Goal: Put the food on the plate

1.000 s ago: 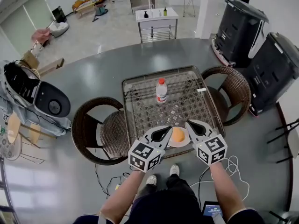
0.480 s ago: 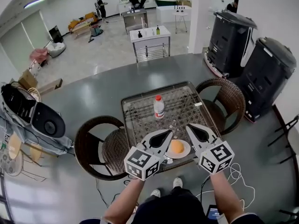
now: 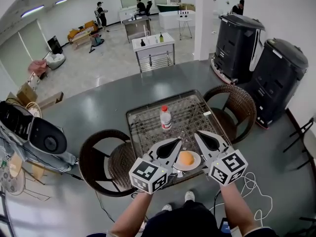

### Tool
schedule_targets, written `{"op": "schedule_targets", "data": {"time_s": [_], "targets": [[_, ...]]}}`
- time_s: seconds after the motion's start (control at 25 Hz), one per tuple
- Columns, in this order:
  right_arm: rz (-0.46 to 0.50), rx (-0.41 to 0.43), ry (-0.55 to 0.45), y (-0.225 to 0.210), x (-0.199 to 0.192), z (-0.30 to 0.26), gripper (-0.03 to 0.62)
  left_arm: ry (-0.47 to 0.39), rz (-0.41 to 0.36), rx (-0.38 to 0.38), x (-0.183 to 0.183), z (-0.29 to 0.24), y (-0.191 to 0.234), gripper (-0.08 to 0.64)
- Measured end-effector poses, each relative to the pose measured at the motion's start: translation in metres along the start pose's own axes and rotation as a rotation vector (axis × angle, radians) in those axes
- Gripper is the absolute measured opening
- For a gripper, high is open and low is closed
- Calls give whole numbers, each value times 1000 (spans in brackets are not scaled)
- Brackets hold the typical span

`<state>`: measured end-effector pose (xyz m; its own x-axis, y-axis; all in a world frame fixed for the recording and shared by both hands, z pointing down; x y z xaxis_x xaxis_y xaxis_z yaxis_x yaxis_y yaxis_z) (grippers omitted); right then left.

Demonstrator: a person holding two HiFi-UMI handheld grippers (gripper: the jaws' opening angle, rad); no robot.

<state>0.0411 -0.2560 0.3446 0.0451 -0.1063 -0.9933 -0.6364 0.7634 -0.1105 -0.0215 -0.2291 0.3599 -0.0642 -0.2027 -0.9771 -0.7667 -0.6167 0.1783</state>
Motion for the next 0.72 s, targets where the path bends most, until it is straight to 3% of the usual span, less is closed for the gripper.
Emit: {"op": "schedule_targets", "data": {"time_s": [0.72], "targets": [[-7, -18, -30, 0, 10, 9, 5, -3, -12, -19, 1, -1, -7, 8]]}}
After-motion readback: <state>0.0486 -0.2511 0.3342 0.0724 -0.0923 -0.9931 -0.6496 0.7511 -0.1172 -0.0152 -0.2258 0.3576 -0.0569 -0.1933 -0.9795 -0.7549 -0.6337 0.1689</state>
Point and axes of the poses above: the fingertips, and each gripper's own axes: z backward along the fingers, y to its left, x out of its top, the point moved 1 cm from there along z, backward along the fingers, and after that the axes turned 1 degree about z, right-handed, at the moved point
